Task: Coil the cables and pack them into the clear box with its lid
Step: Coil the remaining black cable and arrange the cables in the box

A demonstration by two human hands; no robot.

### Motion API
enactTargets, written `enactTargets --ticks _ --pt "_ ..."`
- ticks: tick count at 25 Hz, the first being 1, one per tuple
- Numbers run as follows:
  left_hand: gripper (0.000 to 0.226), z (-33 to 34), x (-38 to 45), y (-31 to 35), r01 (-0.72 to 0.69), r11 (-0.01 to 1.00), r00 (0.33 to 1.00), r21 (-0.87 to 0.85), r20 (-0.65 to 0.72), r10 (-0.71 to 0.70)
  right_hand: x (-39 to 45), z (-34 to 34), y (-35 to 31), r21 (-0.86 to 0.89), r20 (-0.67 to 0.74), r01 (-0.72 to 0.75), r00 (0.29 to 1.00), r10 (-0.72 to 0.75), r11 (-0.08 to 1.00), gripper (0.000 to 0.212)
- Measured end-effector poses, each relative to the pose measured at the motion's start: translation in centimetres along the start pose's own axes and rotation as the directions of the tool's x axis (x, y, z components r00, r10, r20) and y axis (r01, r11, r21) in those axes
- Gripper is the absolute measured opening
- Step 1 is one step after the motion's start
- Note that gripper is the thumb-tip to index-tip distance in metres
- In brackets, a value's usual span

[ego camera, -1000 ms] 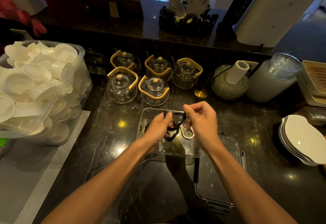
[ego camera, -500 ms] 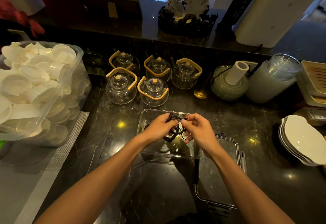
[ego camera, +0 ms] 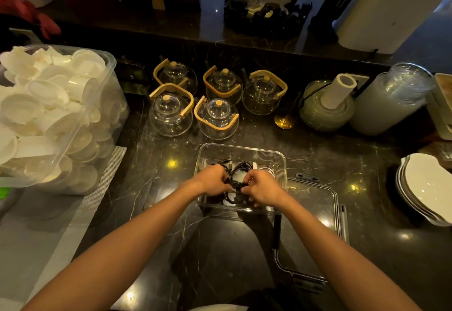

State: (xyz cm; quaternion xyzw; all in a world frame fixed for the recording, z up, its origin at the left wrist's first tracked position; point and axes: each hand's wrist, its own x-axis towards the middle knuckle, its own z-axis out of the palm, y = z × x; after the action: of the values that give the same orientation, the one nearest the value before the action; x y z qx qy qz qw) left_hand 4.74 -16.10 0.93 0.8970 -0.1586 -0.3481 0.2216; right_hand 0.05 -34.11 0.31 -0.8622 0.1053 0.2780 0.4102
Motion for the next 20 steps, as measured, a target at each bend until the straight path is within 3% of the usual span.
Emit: enactTargets --ticks 5,12,16,20 --pt "0.020 1.4 0.6 -0.8 0.090 0.995 0.996 -0.046 0.002 -0.090 1.2 1.5 1.4 -0.227 -0.003 0.017 1.000 -0.018 0.974 0.018" --pt "0.030 2.7 1.5 -1.3 0.144 0.983 0.987 0.110 -0.083 -0.135 2.2 2.5 1.8 -0.265 -0.053 -0.016 0.999 0.002 0.964 0.020" --pt "0.029 2.8 1.4 -1.2 0.130 0.977 0.991 0.172 -0.063 -0.120 1.6 2.0 1.5 -0.345 -0.043 0.003 0.999 -0.018 0.938 0.023" --pt "0.026 0.6 1.0 0.1 0.046 0.992 0.997 0.118 -0.073 -0.038 -0.5 -1.3 0.5 -0.261 -0.106 0.081 0.988 -0.112 0.962 0.007"
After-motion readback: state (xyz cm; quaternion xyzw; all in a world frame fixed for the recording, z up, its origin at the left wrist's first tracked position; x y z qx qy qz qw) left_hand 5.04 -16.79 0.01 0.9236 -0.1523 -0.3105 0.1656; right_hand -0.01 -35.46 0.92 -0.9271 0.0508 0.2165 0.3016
